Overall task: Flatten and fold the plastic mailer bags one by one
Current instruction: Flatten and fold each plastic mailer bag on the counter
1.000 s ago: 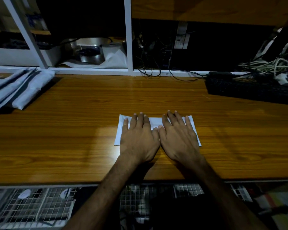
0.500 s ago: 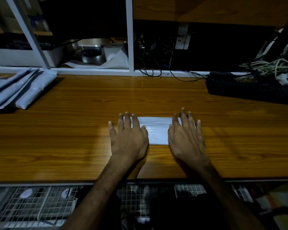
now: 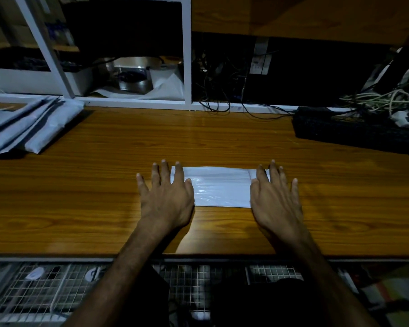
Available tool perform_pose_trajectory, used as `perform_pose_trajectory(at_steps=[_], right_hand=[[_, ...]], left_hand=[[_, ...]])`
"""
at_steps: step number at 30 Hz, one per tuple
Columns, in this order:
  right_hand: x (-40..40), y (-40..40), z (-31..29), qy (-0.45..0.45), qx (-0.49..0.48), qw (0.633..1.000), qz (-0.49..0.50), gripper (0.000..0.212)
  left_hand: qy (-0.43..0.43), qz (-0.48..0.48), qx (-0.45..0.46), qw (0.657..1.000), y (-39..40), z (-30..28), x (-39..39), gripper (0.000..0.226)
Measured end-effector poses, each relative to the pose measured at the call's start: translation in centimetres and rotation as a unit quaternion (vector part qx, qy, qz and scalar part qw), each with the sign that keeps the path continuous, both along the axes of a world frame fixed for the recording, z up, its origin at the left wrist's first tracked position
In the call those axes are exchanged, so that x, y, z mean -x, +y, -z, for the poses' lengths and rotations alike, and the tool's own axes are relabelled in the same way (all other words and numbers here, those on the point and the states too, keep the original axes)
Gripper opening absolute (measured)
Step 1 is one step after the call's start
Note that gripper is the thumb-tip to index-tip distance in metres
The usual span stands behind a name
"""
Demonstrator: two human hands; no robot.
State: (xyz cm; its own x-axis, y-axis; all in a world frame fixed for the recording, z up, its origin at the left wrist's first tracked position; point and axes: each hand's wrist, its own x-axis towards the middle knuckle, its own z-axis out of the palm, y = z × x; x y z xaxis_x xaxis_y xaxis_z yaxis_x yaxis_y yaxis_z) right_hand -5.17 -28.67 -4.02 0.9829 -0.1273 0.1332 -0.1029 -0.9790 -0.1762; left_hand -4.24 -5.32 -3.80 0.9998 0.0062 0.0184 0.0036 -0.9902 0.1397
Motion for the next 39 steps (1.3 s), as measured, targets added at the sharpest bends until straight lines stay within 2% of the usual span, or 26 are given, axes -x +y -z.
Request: perform_pose_trajectory(at_steps=[21,24,30,33,37,39], right_hand=[[0.7,-4.0,-0.5,0.032,0.002,0.999,0.043,0.059],[1.0,-4.4,-0.5,-0.001,-0.004,0.999,0.042,0.055],[1.3,-3.1,-1.1,-0.122,-0.062,0.991,0.006,0.043],[1.3,-0.7,-1.7,-0.133,-0.083,0.986,-0.058,0.040],[0.5,2.5,-1.9,-0.101,-0.067,0.983,-0.136,0.042],[0.2,3.2,-1.4,-0.076,-0.049,0.985,-0.150,0.046]], left_hand=[[0.005,-0.019,0.010,1.000,2.8,-0.4,0.8,0.060],[-0.014,-0.014,0.008,1.000,3.4,-0.1,1.1,0.057],[-0.066,-0.027,0.049,0.996,3.5,-1.2,2.6,0.055],[-0.095,0.033,0.069,0.993,1.1,-1.9,2.5,0.061],[-0.103,0.139,0.096,0.980,-3.3,-1.9,1.0,0.040],[-0.094,0.160,0.104,0.977,-5.0,-1.4,0.6,0.041]])
